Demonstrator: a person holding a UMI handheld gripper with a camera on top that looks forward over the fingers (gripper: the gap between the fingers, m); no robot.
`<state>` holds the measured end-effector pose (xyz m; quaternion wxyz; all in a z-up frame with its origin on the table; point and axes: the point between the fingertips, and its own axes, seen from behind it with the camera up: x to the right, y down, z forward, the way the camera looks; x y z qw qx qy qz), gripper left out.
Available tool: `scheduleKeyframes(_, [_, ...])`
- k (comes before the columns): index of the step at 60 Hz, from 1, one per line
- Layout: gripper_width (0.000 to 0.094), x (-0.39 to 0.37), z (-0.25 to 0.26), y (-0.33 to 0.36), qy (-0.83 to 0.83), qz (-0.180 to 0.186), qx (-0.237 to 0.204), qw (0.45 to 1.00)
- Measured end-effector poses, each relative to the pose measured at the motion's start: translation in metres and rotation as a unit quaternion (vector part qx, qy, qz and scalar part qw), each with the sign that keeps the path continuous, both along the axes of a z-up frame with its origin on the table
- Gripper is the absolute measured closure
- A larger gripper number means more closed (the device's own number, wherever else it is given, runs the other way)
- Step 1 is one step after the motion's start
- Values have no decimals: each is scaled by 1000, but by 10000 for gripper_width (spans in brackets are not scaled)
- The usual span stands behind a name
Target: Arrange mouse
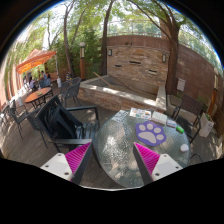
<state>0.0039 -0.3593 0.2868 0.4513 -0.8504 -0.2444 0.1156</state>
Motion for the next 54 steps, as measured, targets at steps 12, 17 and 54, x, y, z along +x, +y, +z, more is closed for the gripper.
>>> scheduleKeyframes(12, [91,48,-45,1,-6,-39,-39,998])
scheduleKeyframes(17, [89,90,-79,9,-12,-64,-61,996])
scheduleKeyframes(54, [86,407,-267,300,-9,-256,-59,965])
